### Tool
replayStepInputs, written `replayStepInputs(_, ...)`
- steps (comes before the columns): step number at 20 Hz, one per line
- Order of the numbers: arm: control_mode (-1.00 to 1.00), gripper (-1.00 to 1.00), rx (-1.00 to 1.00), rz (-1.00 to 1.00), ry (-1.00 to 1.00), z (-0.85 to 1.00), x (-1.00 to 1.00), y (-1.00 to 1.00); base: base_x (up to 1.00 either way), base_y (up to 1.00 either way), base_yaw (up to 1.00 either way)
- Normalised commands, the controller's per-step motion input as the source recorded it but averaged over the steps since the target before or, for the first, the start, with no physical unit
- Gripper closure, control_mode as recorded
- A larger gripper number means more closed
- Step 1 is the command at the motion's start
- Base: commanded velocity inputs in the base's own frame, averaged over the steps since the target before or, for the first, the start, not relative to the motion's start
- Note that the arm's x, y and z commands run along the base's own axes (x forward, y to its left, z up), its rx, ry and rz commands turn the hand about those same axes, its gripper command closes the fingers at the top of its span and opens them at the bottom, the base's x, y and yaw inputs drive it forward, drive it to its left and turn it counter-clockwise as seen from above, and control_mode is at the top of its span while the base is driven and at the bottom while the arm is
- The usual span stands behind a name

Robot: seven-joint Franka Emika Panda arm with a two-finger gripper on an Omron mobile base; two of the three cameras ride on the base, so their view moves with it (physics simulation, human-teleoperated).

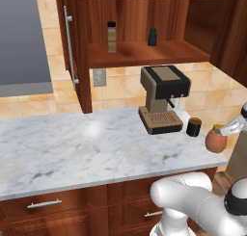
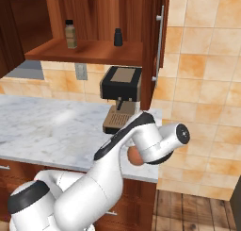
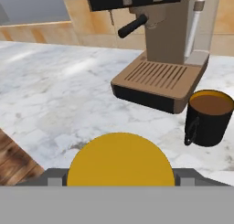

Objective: Pick the cinnamon and honey bottle from the cabinet and place them next to the mug.

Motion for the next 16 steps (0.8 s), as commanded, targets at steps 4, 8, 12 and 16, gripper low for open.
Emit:
replayStepInputs(4,-1.00,1.00,0.00,0.00,0.00,-0.25,0.38,-0.11,0.00,0.00,0.00)
replayStepInputs(8,-1.00,1.00,0.00,0.00,0.00,-0.24,0.35,-0.13,0.00,0.00,0.00)
replayStepInputs(12,-1.00,1.00,0.00,0.00,0.03,-0.24,0.27,-0.05,0.00,0.00,0.00)
replayStepInputs(16,-1.00,1.00,0.00,0.00,0.04,-0.25,0.22,-0.01,0.00,0.00,0.00)
